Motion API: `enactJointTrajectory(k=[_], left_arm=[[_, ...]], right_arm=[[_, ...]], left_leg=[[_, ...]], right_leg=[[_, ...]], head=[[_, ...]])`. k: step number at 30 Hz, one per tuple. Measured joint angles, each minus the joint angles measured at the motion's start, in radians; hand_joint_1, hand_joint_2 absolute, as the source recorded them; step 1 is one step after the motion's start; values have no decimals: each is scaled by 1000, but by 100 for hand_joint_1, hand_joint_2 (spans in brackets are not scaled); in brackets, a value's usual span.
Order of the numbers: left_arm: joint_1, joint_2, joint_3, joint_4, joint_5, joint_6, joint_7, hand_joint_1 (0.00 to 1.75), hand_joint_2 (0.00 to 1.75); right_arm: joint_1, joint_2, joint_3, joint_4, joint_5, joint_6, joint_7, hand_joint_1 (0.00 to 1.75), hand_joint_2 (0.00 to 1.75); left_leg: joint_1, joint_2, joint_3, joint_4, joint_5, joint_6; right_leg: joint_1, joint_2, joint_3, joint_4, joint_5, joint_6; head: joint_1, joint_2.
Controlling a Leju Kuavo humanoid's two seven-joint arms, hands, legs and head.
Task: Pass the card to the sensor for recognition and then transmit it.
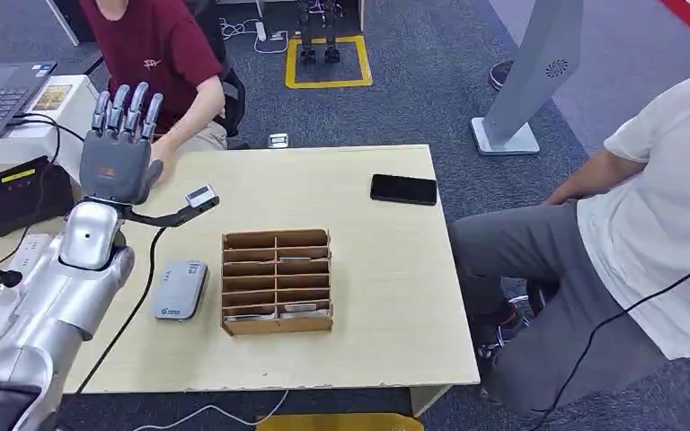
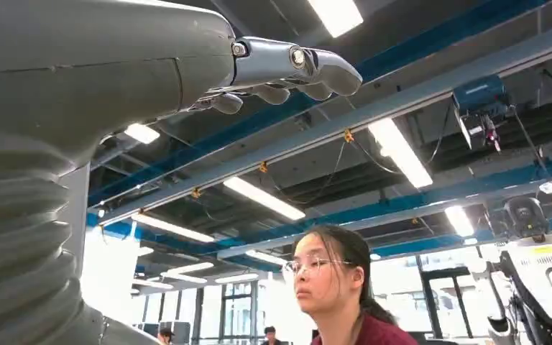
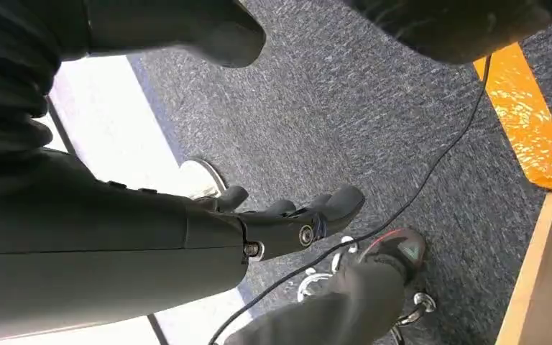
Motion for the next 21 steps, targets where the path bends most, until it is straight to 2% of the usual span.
enactJointTrajectory(k=[4, 5, 7, 8, 9, 10, 11, 14, 16, 17, 19, 21], left_arm=[[-1, -2, 0, 9, 5, -3, -7, 0, 175], [0, -3, 1, 12, 31, -15, -30, 0, 175], [17, -7, 5, 6, 168, -133, -161, 0, 175], [50, -5, 8, -28, 275, -255, -231, 0, 175], [94, 4, 8, -83, 343, -344, -255, 0, 175], [154, 17, 8, -150, 393, -403, -255, 0, 175], [212, 37, 8, -218, 430, -433, -255, 0, 175], [380, 92, 8, -436, 558, -482, -266, 0, 175], [515, 140, 20, -609, 734, -538, -313, 0, 175], [625, 169, 49, -725, 824, -561, -346, 0, 175], [813, 205, 134, -935, 913, -605, -395, 0, 175], [916, 221, 192, -1058, 941, -627, -412, 0, 175]], right_arm=[[0, 0, -2, 0, 0, 0, 0, 0, 175], [0, 0, -4, 0, -4, -3, 0, 0, 175], [1, 1, -18, 0, -21, -14, -7, 0, 175], [2, 1, -27, 0, -31, -19, -7, 0, 175], [5, 2, -37, 0, -40, -19, -4, 0, 175], [10, 2, -46, 0, -40, -14, 7, 0, 175], [13, 2, -53, 0, -40, -5, 16, 0, 175], [30, 1, -77, 0, -53, 0, 30, 0, 175], [34, 1, -94, 0, -59, -8, 30, 0, 175], [35, 1, -101, 0, -59, -13, 27, 0, 175], [43, 1, -117, 0, -59, -21, 19, 0, 175], [50, 1, -126, 0, -59, -21, 16, 0, 175]], left_leg=[[0, 0, 0, 0, 0, 0], [0, 0, 0, 0, 0, 0], [-1, 0, 0, 0, 0, 0], [-1, 1, 1, -1, -1, 0], [-1, 2, 1, -1, -1, 0], [-1, 4, 1, -1, -1, 0], [-1, 6, 2, -1, -2, -1], [-1, 6, 1, -2, -5, 0], [-1, 7, 0, -3, -7, -1], [-1, 12, 4, -3, -11, -3], [-1, 20, 8, -2, -14, -2], [-1, 10, 7, -2, -15, -1]], right_leg=[[0, 0, 0, 0, 0, 0], [0, 0, 0, 0, 0, 0], [0, 0, 1, 0, 0, 0], [-1, 1, 1, 0, 0, 0], [-2, 3, 1, 0, 0, 0], [-2, 5, 0, 0, 0, 0], [-2, 8, -1, 0, 0, 0], [-2, 7, -1, 0, -3, 1], [-2, 8, 0, 1, -5, 0], [-2, 13, 0, 1, -6, -1], [-2, 20, 0, 0, -8, 0], [-2, 12, 3, -1, -12, 1]], head=[[0, 0], [0, 0], [0, 0], [0, 0], [-1, 0], [0, 0], [0, 0], [0, 0], [2, 0], [3, 0], [-2, 0], [-2, 0]])
